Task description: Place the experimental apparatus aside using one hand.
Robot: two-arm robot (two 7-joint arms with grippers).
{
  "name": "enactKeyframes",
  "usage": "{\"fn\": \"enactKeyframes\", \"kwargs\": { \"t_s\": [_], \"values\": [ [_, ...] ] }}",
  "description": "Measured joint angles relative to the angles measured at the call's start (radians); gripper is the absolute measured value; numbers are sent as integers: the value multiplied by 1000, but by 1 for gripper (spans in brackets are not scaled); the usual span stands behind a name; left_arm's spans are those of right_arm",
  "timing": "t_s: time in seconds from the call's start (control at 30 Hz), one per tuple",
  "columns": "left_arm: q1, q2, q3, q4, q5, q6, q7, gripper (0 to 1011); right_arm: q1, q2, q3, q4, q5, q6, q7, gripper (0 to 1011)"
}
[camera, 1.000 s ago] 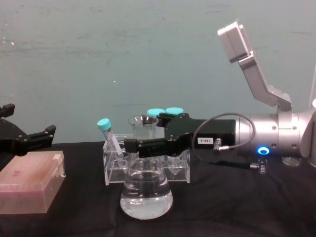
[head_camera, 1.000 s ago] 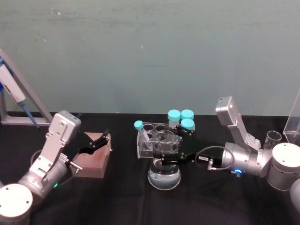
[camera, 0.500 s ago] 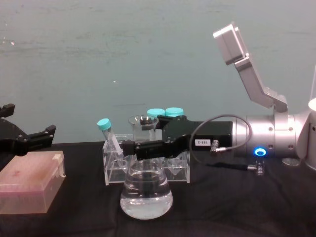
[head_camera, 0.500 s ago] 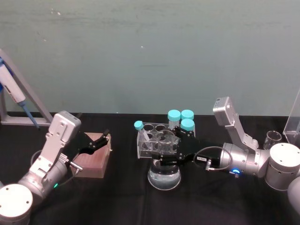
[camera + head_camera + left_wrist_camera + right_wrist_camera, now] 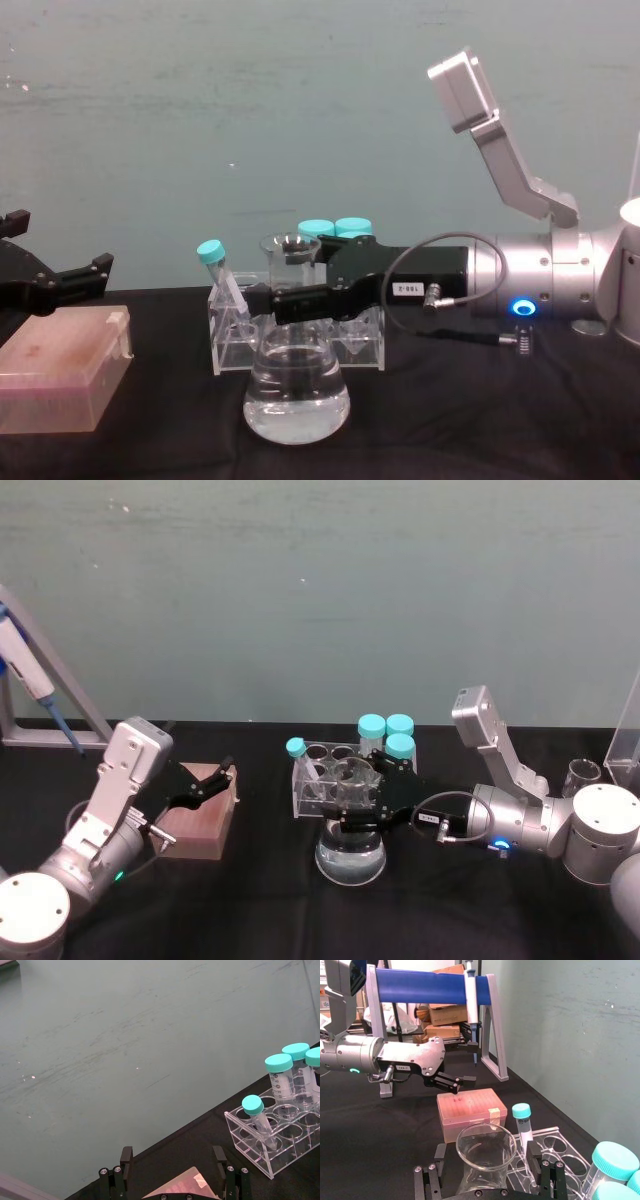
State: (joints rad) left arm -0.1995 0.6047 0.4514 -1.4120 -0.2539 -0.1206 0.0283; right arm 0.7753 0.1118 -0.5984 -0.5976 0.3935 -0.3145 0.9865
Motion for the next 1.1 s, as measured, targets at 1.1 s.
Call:
{"fn": "enactKeyframes", "kwargs": {
  "t_s": [1.1],
  "values": [
    [0,0,0,0,0,0,0,1000,-2,2,-1,-5,1,2,-1,626]
  ]
}}
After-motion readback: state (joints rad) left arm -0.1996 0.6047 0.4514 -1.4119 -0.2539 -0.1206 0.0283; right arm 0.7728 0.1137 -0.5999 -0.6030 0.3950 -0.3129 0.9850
